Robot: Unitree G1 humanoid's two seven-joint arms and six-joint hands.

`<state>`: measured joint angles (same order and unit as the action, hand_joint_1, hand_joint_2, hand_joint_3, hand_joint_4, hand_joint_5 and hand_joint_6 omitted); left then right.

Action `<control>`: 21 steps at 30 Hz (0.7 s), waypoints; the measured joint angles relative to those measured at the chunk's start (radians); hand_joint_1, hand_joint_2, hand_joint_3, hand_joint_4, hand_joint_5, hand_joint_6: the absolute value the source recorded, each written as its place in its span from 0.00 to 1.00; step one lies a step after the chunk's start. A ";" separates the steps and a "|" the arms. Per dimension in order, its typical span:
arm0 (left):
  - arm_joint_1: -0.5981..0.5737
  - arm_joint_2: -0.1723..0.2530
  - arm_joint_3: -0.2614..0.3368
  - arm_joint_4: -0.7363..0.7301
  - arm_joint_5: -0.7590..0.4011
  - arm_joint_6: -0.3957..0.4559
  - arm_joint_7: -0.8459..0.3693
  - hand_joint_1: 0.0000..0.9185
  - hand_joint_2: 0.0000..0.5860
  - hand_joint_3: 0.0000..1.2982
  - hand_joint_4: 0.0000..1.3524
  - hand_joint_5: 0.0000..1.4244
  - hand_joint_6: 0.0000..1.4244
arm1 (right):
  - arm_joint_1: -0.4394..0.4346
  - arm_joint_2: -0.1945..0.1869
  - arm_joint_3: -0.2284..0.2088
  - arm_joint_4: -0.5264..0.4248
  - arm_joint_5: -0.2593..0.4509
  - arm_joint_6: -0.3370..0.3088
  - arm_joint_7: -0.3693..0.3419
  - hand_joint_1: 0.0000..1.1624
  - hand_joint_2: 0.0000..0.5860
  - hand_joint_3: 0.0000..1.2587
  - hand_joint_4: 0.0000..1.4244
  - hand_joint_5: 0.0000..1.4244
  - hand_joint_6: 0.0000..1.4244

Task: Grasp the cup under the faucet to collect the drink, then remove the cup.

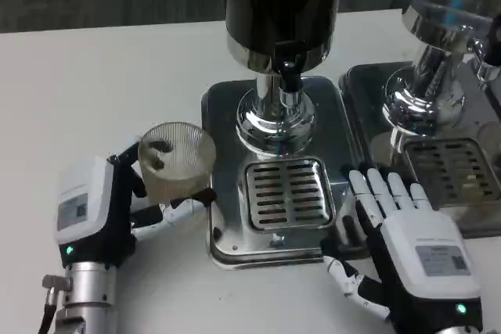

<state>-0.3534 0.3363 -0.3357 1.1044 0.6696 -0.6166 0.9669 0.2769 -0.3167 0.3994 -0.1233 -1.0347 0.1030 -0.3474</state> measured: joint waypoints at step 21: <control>-0.003 -0.011 -0.033 -0.112 0.036 -0.028 0.024 0.67 0.06 0.42 0.52 0.61 0.76 | 0.001 0.010 0.001 0.000 0.001 0.002 0.000 0.22 0.73 0.03 0.00 0.00 0.00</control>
<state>-0.3565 0.3249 -0.3691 0.9928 0.7059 -0.6451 0.9908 0.2784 -0.3068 0.3999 -0.1233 -1.0342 0.1053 -0.3474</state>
